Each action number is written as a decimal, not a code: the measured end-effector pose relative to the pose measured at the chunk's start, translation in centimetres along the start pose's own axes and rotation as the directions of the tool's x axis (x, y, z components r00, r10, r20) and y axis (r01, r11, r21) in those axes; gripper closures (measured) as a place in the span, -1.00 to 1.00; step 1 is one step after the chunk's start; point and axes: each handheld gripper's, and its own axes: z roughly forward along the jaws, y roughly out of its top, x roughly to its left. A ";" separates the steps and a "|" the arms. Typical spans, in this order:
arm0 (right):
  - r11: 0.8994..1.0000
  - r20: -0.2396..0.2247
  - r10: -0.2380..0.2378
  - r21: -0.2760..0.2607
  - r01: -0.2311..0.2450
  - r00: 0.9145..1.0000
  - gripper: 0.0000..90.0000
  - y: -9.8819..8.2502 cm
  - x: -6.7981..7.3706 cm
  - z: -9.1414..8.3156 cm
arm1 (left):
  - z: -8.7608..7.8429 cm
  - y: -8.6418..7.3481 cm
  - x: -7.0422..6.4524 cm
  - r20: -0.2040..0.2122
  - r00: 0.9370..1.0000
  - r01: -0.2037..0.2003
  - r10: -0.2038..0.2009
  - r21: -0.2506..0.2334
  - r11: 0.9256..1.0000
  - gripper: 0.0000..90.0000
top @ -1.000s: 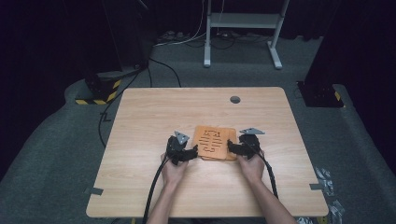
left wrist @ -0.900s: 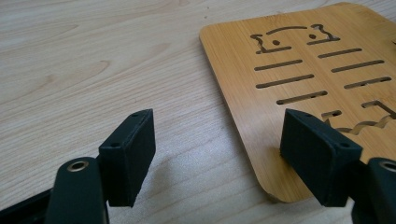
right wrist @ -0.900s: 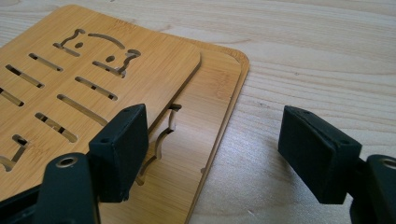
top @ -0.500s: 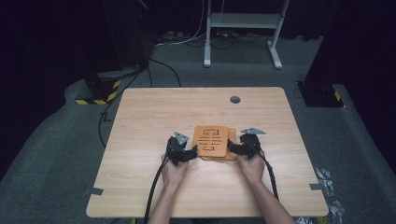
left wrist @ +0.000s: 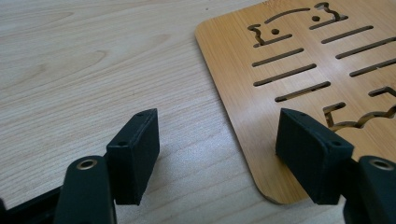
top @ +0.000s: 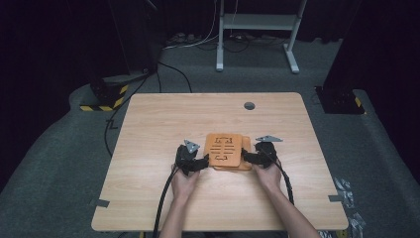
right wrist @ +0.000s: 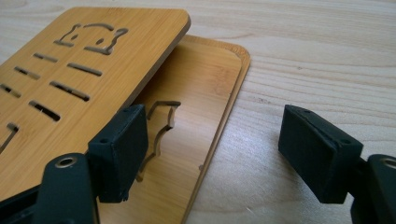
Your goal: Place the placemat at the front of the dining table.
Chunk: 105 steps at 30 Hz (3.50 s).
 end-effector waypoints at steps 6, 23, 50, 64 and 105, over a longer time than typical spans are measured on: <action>0.998 -0.052 0.051 0.032 -0.050 0.997 -0.48 0.7 -0.9 -0.7 | 0.0 0.0 0.0 0.014 1.000 -0.012 0.012 -0.004 1.000 -0.25; 0.998 -0.179 -0.059 0.006 0.061 0.982 -0.64 1.7 2.6 -1.7 | -0.1 0.0 0.0 0.031 0.999 -0.020 0.020 -0.006 1.000 -0.16; 0.996 -0.210 -0.078 0.016 0.083 0.975 -0.57 0.6 4.3 0.1 | 0.0 0.0 0.0 0.102 0.994 -0.030 0.031 -0.006 1.000 0.03; 0.999 -0.248 -0.047 -0.017 0.044 0.968 -0.53 0.5 4.2 -0.8 | 0.0 0.0 0.2 0.148 0.989 -0.017 0.019 -0.014 1.000 0.06; 0.985 -0.234 -0.122 -0.145 0.090 0.964 -0.40 2.6 5.8 -4.1 | 0.4 0.2 -0.1 0.098 0.995 -0.019 0.016 0.032 0.999 -0.28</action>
